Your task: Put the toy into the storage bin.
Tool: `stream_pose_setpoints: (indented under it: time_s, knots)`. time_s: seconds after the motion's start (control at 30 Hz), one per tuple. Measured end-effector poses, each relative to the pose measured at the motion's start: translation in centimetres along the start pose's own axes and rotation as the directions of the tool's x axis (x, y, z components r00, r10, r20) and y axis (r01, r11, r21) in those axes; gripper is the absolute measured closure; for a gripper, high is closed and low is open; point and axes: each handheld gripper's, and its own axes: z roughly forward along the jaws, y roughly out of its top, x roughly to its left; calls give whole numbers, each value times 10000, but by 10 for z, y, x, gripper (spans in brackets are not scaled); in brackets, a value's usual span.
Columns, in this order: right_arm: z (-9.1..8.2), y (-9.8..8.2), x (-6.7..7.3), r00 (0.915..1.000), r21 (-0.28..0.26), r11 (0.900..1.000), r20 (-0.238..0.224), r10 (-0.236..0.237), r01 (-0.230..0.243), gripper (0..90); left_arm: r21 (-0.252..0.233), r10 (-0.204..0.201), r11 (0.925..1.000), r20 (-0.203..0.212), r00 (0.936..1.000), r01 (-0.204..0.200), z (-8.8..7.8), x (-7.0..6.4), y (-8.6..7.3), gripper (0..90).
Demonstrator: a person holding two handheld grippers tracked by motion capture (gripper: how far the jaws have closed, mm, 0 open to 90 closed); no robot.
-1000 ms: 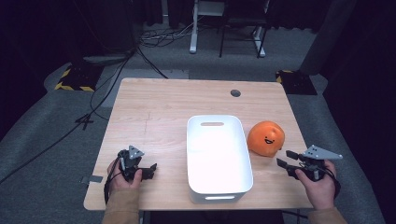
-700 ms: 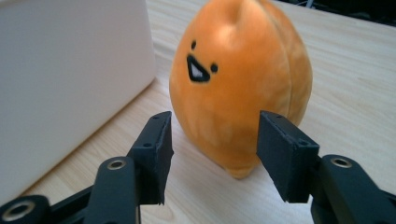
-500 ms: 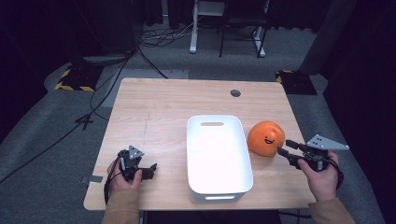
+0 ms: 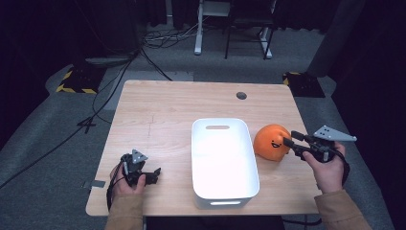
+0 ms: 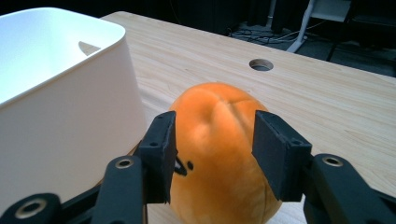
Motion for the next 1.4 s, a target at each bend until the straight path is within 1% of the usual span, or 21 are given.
stream_pose_setpoints:
  time_s: [0.1, 0.13, 0.27, 0.3, 0.33, 0.37, 0.4, 0.43, 0.47, 0.53, 0.57, 0.6, 0.63, 0.77, 0.93, 1.0, 1.03, 1.17, 1.23, 1.3, 1.4]
  knots:
    - [5, 3, -4, 9999, -59, 9998, 7, 167, -167, 532, 3, 2, 10000, 2, 10000, -2, 0, 0, 0, 78]
    - [7, 4, -5, 9998, 14, 9998, -65, 177, -177, 539, 1, 1, 10000, 2, 10000, -1, 0, 0, 0, 78]
    - [18, 6, -12, 10000, 125, 9999, -38, 68, -67, 539, 1, 1, 10000, 1, 10000, -1, 0, 0, 0, 78]
    - [21, 6, -13, 9999, 135, 9998, -17, 150, -150, 546, 0, 0, 10000, 2, 10000, 0, 0, 0, 0, 78]
    - [25, 5, -14, 9999, 267, 9995, -48, 156, -155, 600, 3, 2, 10000, 1, 10000, -2, 0, 0, 0, 78]
    - [26, 4, -16, 9999, 334, 9994, -145, 12, -7, 624, 3, 3, 10000, 1, 10000, -3, 0, 0, 0, 78]
    - [29, 4, -16, 9994, 276, 9994, -281, 208, -200, 677, 0, 3, 10000, 1, 10000, -3, 0, 0, 0, 78]
    - [29, 4, -17, 9991, 301, 9995, -419, 62, -50, 711, 2, 1, 10000, 2, 10000, -1, 0, 0, 0, 78]
    - [29, 4, -16, 9991, 296, 9996, -430, 40, -27, 749, 1, 4, 10000, 0, 10000, -4, 0, 0, 0, 78]
    - [27, 6, -13, 9990, 414, 9991, -428, -108, 126, 802, 1, 0, 10000, 2, 10000, 0, 0, 0, 0, 78]
    - [27, 7, -12, 9987, 430, 9988, -478, -197, 218, 814, 4, 2, 10000, 3, 10000, -2, 0, 0, 0, 78]
    - [26, 8, -10, 9988, 378, 9990, -437, -225, 242, 821, 0, -2, 10000, 2, 10000, 2, 0, 0, 0, 78]
    - [25, 9, -9, 9985, 419, 9984, -396, -372, 389, 824, 1, 1, 10000, 1, 10000, -1, 0, 0, 0, 78]
    - [19, 12, -6, 9978, 324, 9989, -567, -333, 352, 833, 2, 0, 10000, 3, 10000, 0, 0, 0, 0, 78]
    - [8, 17, -1, 9964, 180, 9988, -733, -433, 447, 834, 1, 0, 10000, 1, 10000, 0, 0, 0, 0, 78]
    - [3, 21, -1, 9954, 95, 9985, -794, -536, 545, 834, 2, 1, 10000, 1, 10000, -1, 0, 0, 0, 78]
    - [0, 23, 1, 9955, 2, 9987, -810, -500, 502, 834, 0, -1, 10000, 3, 10000, 1, 0, 0, 0, 78]
    - [-10, 32, 3, 9936, -167, 9974, -875, -720, 708, 834, 3, 3, 10000, 2, 10000, -3, 0, 0, 0, 78]
    - [-14, 36, 4, 9934, -214, 9977, -942, -657, 639, 834, 3, -1, 10000, 3, 10000, 1, 0, 0, 0, 78]
    - [-19, 40, 5, 9919, -300, 9969, -1024, -755, 728, 834, 4, 0, 10000, 2, 10000, 0, 0, 0, 0, 78]
    - [-25, 47, 9, 9902, -454, 9965, -1180, -753, 704, 834, 0, -2, 10000, 2, 10000, 2, 0, 0, 0, 78]
